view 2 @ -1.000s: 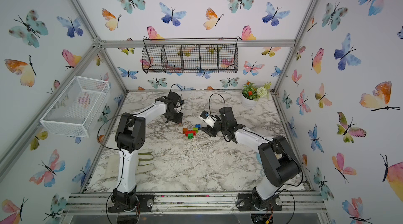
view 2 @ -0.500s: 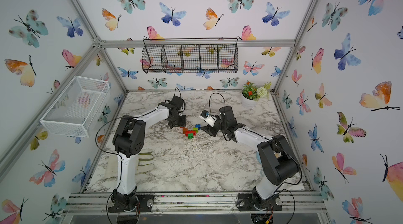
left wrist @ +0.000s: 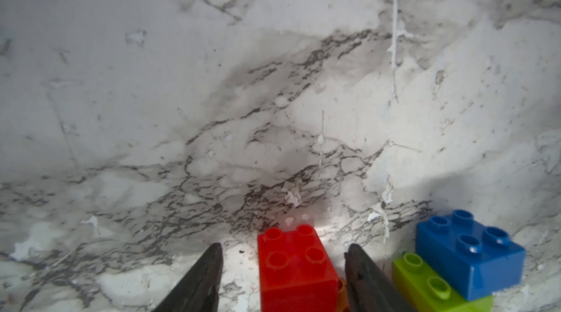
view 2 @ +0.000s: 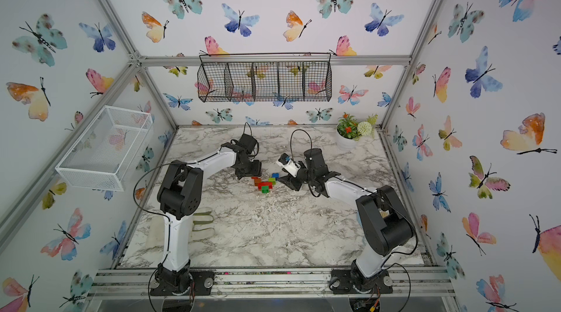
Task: Assemble the letter v with lego
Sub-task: Move the lego brick at the center of the board, then assemble the lego brick with the lego brick.
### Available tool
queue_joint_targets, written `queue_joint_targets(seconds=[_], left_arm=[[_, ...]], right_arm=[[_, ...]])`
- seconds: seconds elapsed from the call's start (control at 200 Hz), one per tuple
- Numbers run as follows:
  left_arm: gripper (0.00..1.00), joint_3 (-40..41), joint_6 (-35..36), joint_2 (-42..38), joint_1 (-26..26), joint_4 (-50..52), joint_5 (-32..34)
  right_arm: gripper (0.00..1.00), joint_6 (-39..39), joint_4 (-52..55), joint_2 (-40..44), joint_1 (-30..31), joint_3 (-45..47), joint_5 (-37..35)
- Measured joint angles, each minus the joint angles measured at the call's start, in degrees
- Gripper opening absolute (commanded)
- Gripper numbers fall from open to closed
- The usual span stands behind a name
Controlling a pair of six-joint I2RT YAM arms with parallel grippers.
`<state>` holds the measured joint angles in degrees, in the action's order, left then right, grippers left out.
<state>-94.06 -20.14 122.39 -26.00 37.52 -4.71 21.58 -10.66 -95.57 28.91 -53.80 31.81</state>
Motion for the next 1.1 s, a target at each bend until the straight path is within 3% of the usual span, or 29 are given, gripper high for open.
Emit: queue_joint_targets(seconds=[0.21,0.31,0.42,0.501,0.601,0.706,0.866,1.101], left_arm=[[0.85,-4.42,3.5,-3.65,0.92,0.04,0.94],[0.99,-2.58,9.81,-8.61,1.2,-2.05,2.14],[0.98,8.13,24.9,-18.12,1.11,-9.29,2.54],[0.98,20.79,37.57,-26.73,0.17,-16.28,2.95],[0.98,30.93,47.89,-31.63,-0.94,-21.88,1.97],[0.99,33.2,55.23,-30.93,-1.11,-23.76,0.22],[0.98,27.76,63.56,-25.07,-1.01,-22.25,-1.18],[0.99,24.04,68.78,-17.99,-1.01,-19.63,-2.93]], right_arm=[[0.5,-8.5,-3.45,0.09,0.0,1.57,0.04],[0.5,-13.51,-3.72,0.09,0.0,2.4,0.13],[0.5,-18.82,-4.57,0.02,0.0,3.15,1.18],[0.5,-22.29,-6.32,0.0,0.0,4.63,1.84],[0.49,-25.83,-7.69,-0.22,0.0,6.34,2.4],[0.49,-28.2,-8.41,-0.98,0.0,6.6,2.82],[0.49,-29.49,-8.68,-1.36,0.0,6.6,2.86],[0.49,-29.55,-8.68,-2.05,0.0,6.6,2.93]])
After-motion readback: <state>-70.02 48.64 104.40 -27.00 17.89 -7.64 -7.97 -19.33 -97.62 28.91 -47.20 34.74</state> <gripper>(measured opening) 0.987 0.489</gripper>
